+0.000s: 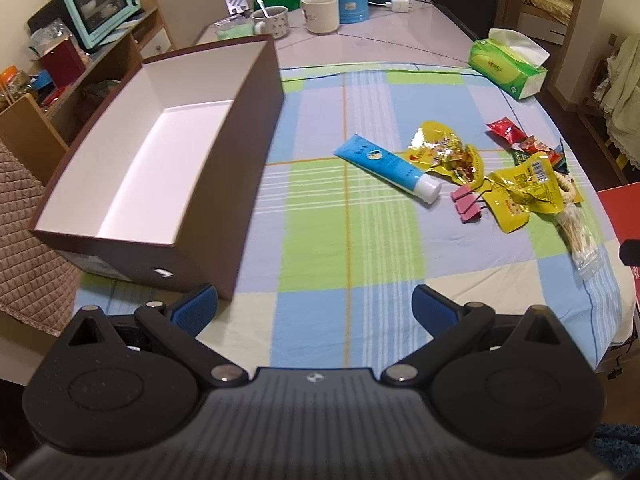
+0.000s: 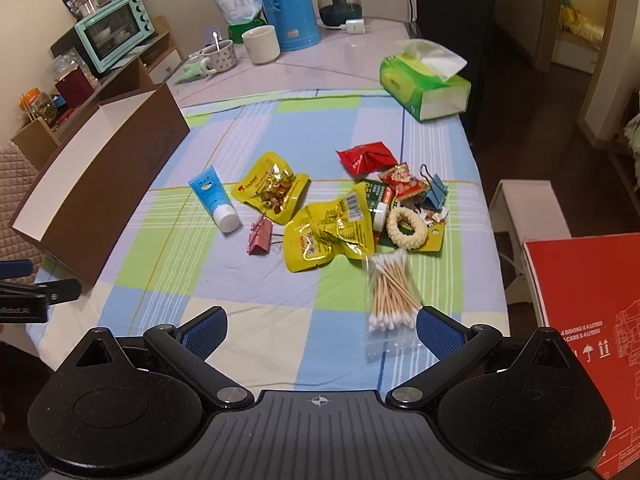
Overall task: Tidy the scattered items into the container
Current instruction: 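Reach the left tool to the blue tube while the right tool reaches the pink clip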
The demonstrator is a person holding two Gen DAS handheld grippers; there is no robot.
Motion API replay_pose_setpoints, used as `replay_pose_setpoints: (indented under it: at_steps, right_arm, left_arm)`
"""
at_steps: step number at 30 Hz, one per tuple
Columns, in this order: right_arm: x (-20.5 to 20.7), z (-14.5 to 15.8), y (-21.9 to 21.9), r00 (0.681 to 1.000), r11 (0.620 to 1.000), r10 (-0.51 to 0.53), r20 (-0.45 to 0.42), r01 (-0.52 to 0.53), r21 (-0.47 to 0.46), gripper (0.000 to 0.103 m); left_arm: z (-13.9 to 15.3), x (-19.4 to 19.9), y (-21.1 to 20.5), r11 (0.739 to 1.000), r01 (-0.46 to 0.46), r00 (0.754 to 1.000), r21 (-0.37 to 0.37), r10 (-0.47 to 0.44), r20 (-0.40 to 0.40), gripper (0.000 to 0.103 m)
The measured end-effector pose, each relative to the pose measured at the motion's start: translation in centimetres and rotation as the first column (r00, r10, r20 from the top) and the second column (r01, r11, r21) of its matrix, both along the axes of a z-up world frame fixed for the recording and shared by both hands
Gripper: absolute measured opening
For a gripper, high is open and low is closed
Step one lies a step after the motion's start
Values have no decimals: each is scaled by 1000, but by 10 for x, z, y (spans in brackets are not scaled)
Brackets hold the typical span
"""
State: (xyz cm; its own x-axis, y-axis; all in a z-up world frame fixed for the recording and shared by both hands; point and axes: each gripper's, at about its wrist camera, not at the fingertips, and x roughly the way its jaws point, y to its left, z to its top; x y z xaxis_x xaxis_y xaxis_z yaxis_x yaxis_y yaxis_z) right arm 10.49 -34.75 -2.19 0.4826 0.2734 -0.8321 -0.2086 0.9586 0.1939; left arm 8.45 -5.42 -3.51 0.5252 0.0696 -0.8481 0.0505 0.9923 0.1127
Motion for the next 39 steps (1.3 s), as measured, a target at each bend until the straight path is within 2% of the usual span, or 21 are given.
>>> replay_pose_setpoints:
  at_steps: [11, 26, 33, 39]
  right_arm:
    - [32, -9, -39, 998, 999, -45, -35, 45, 21, 103]
    - [97, -36, -72, 994, 997, -71, -84, 71, 0, 103]
    - [126, -45, -79, 992, 998, -67, -103, 68, 6, 103]
    - [145, -51, -76, 992, 999, -44, -120, 46, 17, 103]
  left_arm:
    - [-23, 48, -33, 1000, 1, 1000, -20, -2, -24, 102]
    - [-55, 131, -69, 994, -32, 996, -100, 23, -88, 97]
    - [-73, 166, -73, 987, -65, 990, -149, 46, -131, 85]
    - [-92, 190, -70, 980, -113, 980, -162, 83, -180, 74]
